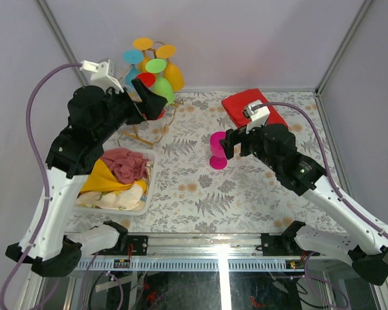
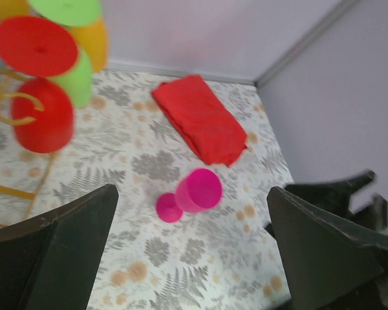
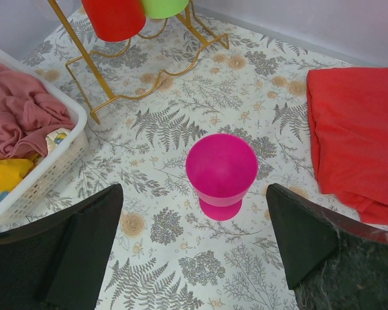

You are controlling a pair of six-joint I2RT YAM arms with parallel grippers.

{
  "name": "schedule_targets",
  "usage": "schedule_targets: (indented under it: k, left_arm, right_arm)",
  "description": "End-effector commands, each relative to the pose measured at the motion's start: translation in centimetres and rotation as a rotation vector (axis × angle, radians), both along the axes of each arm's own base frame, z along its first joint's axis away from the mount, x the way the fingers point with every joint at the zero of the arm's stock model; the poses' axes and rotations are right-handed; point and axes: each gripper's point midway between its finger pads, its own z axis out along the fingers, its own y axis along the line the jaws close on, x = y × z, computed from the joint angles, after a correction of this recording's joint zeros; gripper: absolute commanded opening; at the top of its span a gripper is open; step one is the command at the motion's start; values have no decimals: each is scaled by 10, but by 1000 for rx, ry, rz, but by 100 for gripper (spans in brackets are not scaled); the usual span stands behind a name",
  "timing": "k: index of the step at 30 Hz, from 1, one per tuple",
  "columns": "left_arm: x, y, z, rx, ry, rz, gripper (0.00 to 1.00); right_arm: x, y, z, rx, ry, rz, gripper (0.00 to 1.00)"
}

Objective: Take the wine glass off the wine glass rack
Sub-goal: Pick up the wine glass from the wine rack.

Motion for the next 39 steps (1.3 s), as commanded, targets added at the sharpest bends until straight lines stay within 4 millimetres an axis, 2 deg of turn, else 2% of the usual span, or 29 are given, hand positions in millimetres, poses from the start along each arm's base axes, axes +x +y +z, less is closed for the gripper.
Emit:
schedule_targets:
  k: [1,4,7,15,25,28,39]
  left_arm:
    - [25,29,-2,7,11,22,100]
    - [43,49,4,-41,8,39,100]
    - [56,61,10,-79,7,37,100]
    - [88,76,4,-167,42,18,100]
    - [110,77,1,-224,49,-7,93]
    - [117,78,-5,-231,65,0,87]
    - [131,81,-17,-253,91,20,80]
  right_arm:
    - [0,0,26,80,-58,-19,99]
    - [-3,-2,25,86,-44,-22,99]
    - [-4,-5,24,91,-41,-31,99]
    - [-8,-12,26,88,-47,-48,99]
    - [-15,-21,35,98,-68,-57,99]
    - [-17,-24,38,101,-68,-57,99]
    - [-22,-30,31,76,-39,-71,99]
